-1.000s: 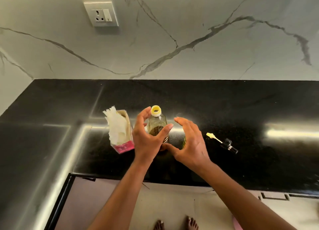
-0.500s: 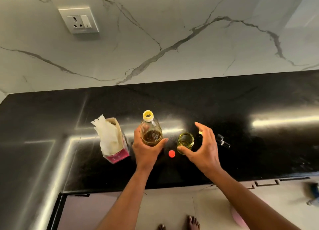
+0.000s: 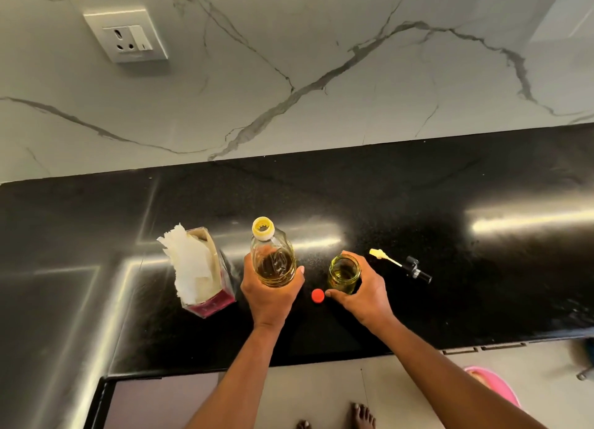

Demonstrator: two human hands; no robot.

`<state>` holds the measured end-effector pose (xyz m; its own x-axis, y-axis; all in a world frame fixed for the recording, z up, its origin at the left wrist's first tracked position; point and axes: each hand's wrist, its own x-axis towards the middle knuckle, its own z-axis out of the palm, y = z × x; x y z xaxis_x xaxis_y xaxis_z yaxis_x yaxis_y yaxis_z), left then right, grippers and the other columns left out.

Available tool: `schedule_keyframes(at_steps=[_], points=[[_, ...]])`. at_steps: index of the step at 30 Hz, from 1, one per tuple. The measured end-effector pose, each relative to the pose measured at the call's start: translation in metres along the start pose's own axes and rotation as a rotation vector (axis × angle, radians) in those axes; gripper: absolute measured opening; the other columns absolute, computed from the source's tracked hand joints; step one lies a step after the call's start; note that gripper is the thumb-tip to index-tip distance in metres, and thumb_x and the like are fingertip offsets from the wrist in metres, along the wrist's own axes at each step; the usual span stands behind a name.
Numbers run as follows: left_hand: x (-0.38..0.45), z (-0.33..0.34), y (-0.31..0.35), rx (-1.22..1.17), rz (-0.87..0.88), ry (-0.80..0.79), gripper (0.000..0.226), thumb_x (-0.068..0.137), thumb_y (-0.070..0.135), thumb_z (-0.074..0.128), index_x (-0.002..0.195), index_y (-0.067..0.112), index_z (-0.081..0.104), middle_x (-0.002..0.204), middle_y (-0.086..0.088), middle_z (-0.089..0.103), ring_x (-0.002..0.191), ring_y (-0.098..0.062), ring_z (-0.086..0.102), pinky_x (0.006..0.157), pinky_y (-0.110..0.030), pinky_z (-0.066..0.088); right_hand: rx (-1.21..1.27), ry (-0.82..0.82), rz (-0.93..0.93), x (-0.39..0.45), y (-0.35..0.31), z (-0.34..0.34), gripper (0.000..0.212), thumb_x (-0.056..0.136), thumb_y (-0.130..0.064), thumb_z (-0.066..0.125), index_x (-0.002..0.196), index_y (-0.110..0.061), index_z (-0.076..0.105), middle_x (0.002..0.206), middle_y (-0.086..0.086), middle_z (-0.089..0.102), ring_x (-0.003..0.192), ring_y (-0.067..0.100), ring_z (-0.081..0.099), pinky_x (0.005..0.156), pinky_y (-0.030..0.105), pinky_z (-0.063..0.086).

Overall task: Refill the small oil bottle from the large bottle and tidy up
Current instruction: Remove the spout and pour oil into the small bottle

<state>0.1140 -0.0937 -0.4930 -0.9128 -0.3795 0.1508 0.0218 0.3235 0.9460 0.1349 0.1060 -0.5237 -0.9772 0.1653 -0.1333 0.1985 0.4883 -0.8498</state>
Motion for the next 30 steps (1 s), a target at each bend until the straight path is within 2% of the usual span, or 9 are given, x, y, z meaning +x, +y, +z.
schedule_keyframes(at_steps=[2, 4, 7, 10, 13, 15, 19, 24, 30], points=[[0.003, -0.003, 0.005, -0.023, -0.002, 0.005, 0.073, 0.058, 0.045, 0.095, 0.118, 0.019, 0.062, 0.108, 0.008, 0.071, 0.102, -0.009, 0.071, 0.089, -0.022, 0.06, 0.004, 0.001, -0.005, 0.002, 0.001, 0.0, 0.073, 0.064, -0.024, 0.101, 0.125, -0.032, 0.061, 0.112, -0.016, 0.07, 0.106, -0.006, 0.065, 0.098, 0.022, 0.056], [0.005, -0.007, 0.015, -0.023, 0.027, 0.008, 0.076, 0.059, 0.049, 0.093, 0.12, 0.014, 0.064, 0.108, 0.003, 0.072, 0.1, -0.014, 0.072, 0.087, -0.02, 0.06, 0.03, 0.006, -0.002, 0.003, -0.002, -0.003, 0.071, 0.063, -0.026, 0.101, 0.122, -0.033, 0.063, 0.109, -0.015, 0.072, 0.104, -0.004, 0.067, 0.096, 0.025, 0.058], [0.007, -0.016, 0.039, -0.012, 0.081, 0.027, 0.078, 0.059, 0.05, 0.093, 0.123, 0.019, 0.061, 0.108, 0.011, 0.069, 0.099, -0.006, 0.07, 0.083, -0.01, 0.055, 0.084, 0.025, -0.028, 0.002, -0.016, -0.014, 0.071, 0.062, -0.031, 0.101, 0.123, -0.029, 0.065, 0.108, -0.014, 0.073, 0.102, -0.003, 0.069, 0.093, 0.023, 0.059], [0.008, -0.026, 0.057, 0.069, 0.13, 0.044, 0.076, 0.058, 0.037, 0.1, 0.12, 0.03, 0.057, 0.103, 0.022, 0.066, 0.096, 0.0, 0.068, 0.081, -0.017, 0.057, 0.101, 0.064, -0.118, -0.002, -0.046, -0.033, 0.067, 0.063, -0.035, 0.101, 0.12, -0.028, 0.066, 0.104, -0.013, 0.075, 0.097, 0.0, 0.072, 0.084, 0.018, 0.059], [0.008, -0.036, 0.076, 0.126, 0.201, 0.035, 0.077, 0.055, 0.019, 0.103, 0.114, 0.033, 0.055, 0.094, 0.023, 0.065, 0.089, 0.005, 0.067, 0.073, -0.009, 0.054, 0.103, 0.099, -0.222, -0.008, -0.086, -0.062, 0.062, 0.063, -0.032, 0.101, 0.115, -0.027, 0.068, 0.099, -0.014, 0.075, 0.092, 0.0, 0.073, 0.077, 0.013, 0.056], [0.009, -0.041, 0.089, 0.154, 0.233, 0.012, 0.077, 0.055, 0.019, 0.103, 0.115, 0.03, 0.056, 0.093, 0.02, 0.065, 0.085, 0.001, 0.069, 0.07, -0.006, 0.053, 0.089, 0.112, -0.288, -0.012, -0.112, -0.081, 0.06, 0.064, -0.034, 0.101, 0.114, -0.028, 0.069, 0.097, -0.015, 0.075, 0.09, 0.002, 0.073, 0.075, 0.016, 0.058], [0.012, -0.056, 0.115, 0.268, 0.282, -0.023, 0.082, 0.057, 0.033, 0.102, 0.124, 0.028, 0.055, 0.101, 0.013, 0.066, 0.084, -0.009, 0.069, 0.071, -0.01, 0.052, 0.082, 0.148, -0.355, -0.017, -0.154, -0.112, 0.057, 0.062, -0.042, 0.1, 0.109, -0.032, 0.068, 0.093, -0.013, 0.076, 0.084, 0.005, 0.074, 0.072, 0.024, 0.062], [0.011, -0.075, 0.144, 0.375, 0.33, -0.057, 0.09, 0.06, 0.039, 0.1, 0.135, 0.03, 0.052, 0.11, 0.012, 0.065, 0.091, -0.012, 0.068, 0.08, -0.024, 0.06, 0.089, 0.136, -0.429, -0.026, -0.188, -0.136, 0.061, 0.061, -0.051, 0.097, 0.11, -0.031, 0.068, 0.094, -0.015, 0.076, 0.088, 0.0, 0.073, 0.072, 0.018, 0.061], [0.016, -0.098, 0.171, 0.515, 0.396, -0.084, 0.089, 0.054, 0.037, 0.101, 0.131, 0.028, 0.057, 0.107, 0.011, 0.068, 0.086, -0.01, 0.066, 0.076, -0.031, 0.058, 0.098, 0.123, -0.457, -0.034, -0.2, -0.146, 0.06, 0.062, -0.053, 0.096, 0.11, -0.029, 0.069, 0.094, -0.018, 0.075, 0.09, -0.001, 0.072, 0.074, 0.018, 0.061]])
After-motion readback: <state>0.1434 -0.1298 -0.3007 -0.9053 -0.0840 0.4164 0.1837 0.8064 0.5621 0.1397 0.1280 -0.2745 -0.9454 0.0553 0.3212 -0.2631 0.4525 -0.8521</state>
